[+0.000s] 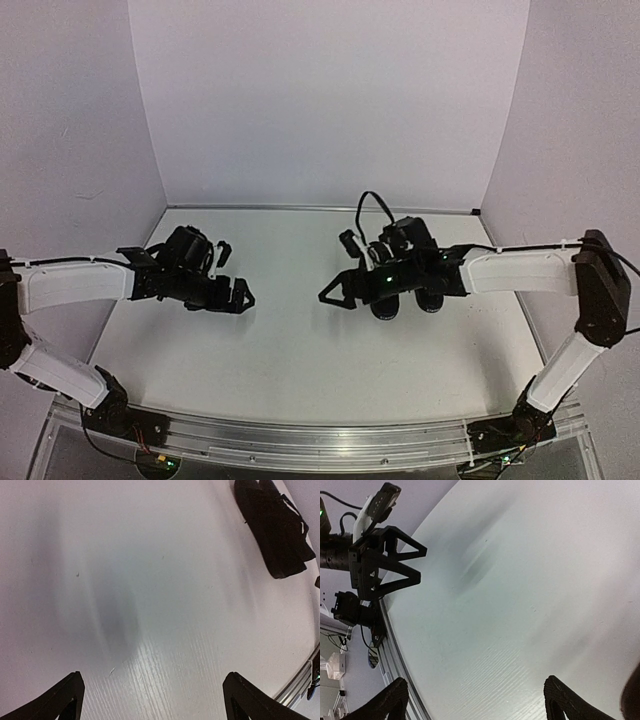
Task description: Tie the shoes
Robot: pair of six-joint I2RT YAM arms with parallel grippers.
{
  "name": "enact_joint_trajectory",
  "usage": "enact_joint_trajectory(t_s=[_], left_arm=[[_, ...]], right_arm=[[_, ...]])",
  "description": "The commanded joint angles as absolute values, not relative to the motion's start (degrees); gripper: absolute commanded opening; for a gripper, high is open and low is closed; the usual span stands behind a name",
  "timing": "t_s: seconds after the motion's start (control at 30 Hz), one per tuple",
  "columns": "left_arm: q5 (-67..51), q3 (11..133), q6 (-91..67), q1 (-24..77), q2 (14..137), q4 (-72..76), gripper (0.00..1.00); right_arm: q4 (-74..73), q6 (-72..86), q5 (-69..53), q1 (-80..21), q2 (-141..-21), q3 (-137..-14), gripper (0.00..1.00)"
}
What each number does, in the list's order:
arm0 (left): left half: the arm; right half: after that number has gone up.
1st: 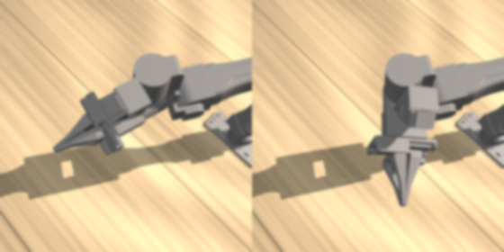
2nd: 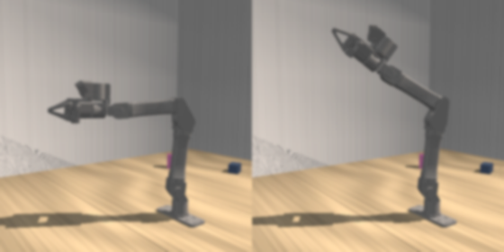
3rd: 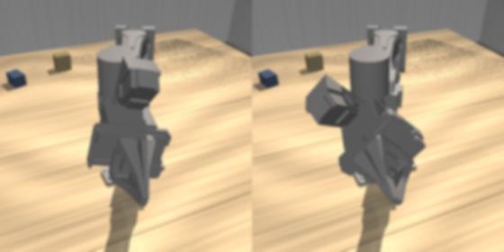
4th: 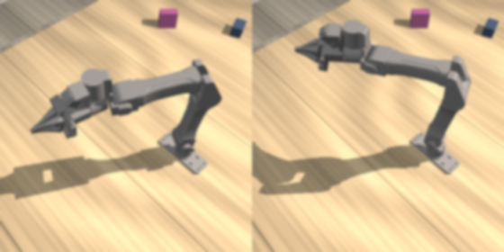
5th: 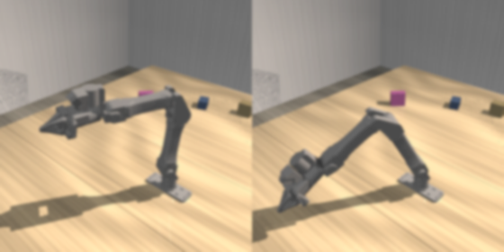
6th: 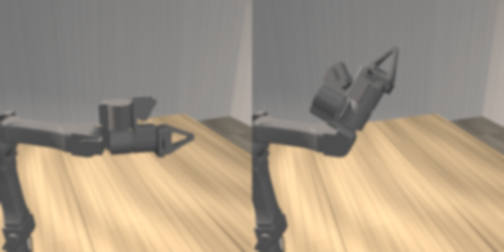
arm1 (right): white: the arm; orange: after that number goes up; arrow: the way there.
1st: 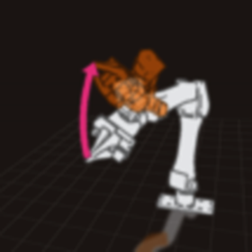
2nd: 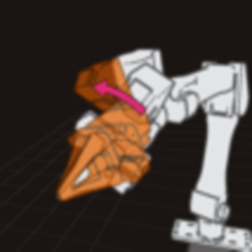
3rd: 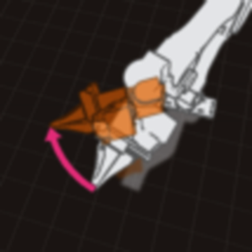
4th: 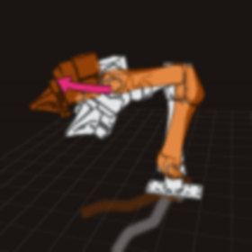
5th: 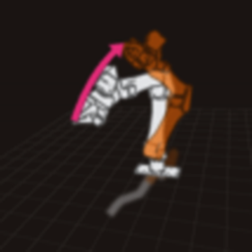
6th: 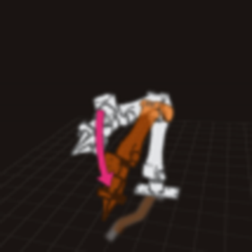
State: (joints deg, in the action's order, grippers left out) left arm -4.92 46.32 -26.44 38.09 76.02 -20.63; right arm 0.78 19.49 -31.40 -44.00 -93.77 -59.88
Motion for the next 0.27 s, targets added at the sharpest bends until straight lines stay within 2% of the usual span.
enact_joint_trajectory(t_s=[0.0,0.23], left_arm=[[-3.95,42.48,-31.42,38.20,71.63,-16.24,1.00],[-3.31,40.49,-32.02,38.23,71.55,-15.08,1.00]], right_arm=[[12.70,23.19,-30.62,-48.00,-98.50,-58.41,0.90],[13.55,23.64,-29.16,-49.54,-100.47,-58.69,0.90]])
